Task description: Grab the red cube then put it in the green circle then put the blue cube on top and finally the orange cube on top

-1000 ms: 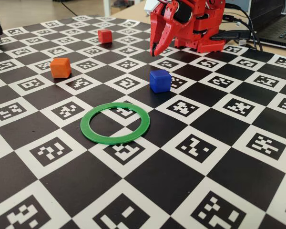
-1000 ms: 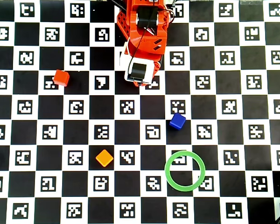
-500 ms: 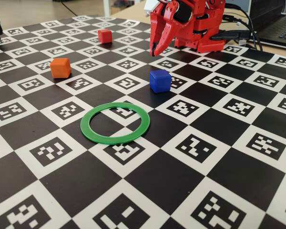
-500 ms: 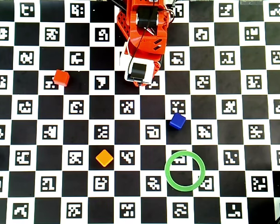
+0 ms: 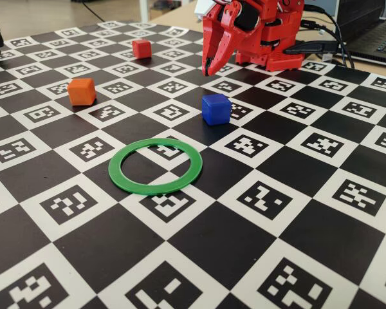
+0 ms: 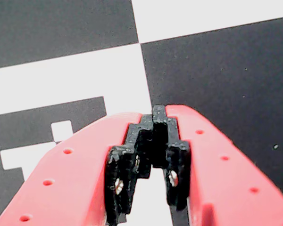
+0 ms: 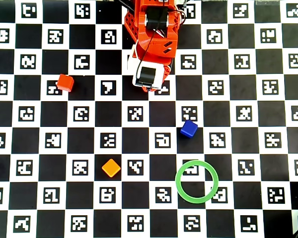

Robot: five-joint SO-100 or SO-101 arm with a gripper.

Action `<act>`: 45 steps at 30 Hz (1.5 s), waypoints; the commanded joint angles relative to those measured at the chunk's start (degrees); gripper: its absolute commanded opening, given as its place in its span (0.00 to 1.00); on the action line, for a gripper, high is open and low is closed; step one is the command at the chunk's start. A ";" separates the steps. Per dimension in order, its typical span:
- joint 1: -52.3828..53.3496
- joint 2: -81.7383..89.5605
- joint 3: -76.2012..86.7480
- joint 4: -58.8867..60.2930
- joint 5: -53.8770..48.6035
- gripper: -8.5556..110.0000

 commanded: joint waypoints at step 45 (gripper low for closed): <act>-0.79 -7.91 -7.82 -3.78 13.71 0.03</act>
